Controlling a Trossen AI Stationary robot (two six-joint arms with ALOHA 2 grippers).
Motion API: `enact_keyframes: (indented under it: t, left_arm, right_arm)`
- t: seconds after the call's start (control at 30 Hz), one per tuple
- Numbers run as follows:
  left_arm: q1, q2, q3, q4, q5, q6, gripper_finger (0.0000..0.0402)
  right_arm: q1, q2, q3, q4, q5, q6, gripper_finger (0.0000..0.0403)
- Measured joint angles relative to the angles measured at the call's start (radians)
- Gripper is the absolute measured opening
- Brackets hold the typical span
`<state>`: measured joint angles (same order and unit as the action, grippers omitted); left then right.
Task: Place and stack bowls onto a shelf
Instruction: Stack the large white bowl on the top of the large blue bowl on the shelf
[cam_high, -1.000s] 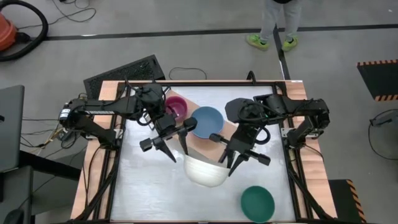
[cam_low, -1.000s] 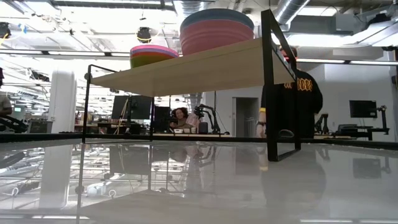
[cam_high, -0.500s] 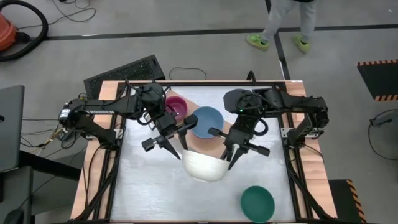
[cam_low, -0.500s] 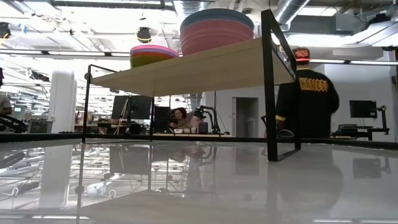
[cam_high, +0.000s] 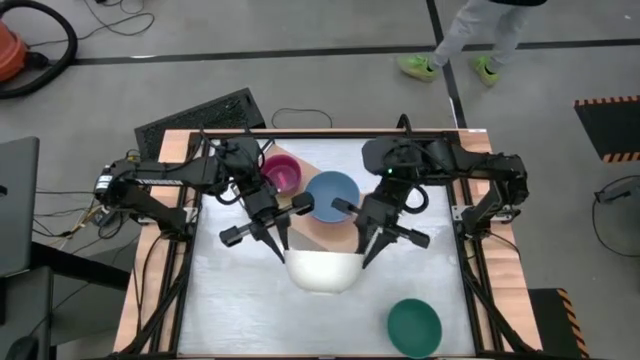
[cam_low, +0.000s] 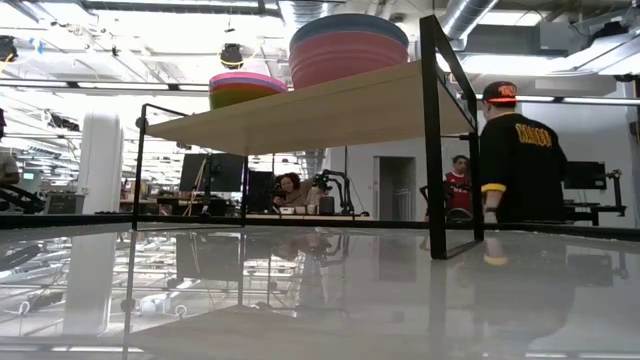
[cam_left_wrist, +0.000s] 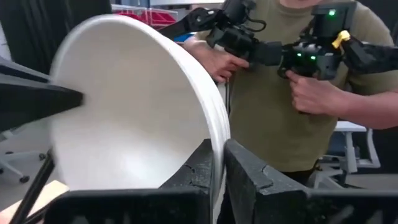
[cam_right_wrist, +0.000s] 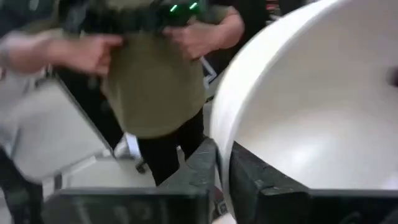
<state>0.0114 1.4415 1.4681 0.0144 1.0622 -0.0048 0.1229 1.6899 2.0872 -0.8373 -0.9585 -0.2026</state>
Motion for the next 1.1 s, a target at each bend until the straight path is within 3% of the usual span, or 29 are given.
enact_keyframes:
  t: [0.13, 0.3, 0.5, 0.73, 0.9, 1.0, 1.1]
  left_arm:
    - [0.0, -0.002, 0.0, -0.001, 0.005, -0.007, 0.0002]
    - [0.006, 0.0, 0.0, -0.004, -0.053, -0.042, 0.0]
    - [0.016, 0.001, 0.0, 0.0, -0.044, -0.107, 0.0001]
    - [0.015, 0.001, 0.001, -0.003, -0.037, -0.151, 0.0001]
    - [0.008, 0.0, 0.0, -0.018, -0.031, -0.203, 0.0001]
    - [0.008, 0.0, 0.0, -0.062, -0.105, -0.211, 0.0001]
    - [0.031, -0.017, 0.0, -0.21, -0.218, -0.158, 0.0]
  right_arm:
    - [-0.02, -0.002, 0.0, 0.07, 0.05, 0.188, 0.0104]
    - [-0.028, -0.002, 0.0, 0.088, 0.072, 0.201, 0.0168]
    - [-0.029, -0.015, 0.0, 0.157, 0.079, 0.206, 0.024]
    - [-0.056, -0.065, -0.002, 0.159, 0.139, 0.177, 0.0247]
    - [-0.092, -0.133, 0.002, 0.156, 0.285, 0.1, 0.0246]
    - [-0.115, -0.18, 0.002, 0.149, 0.392, 0.085, 0.0246]
    - [-0.129, -0.229, 0.0, 0.116, 0.49, 0.086, 0.0246]
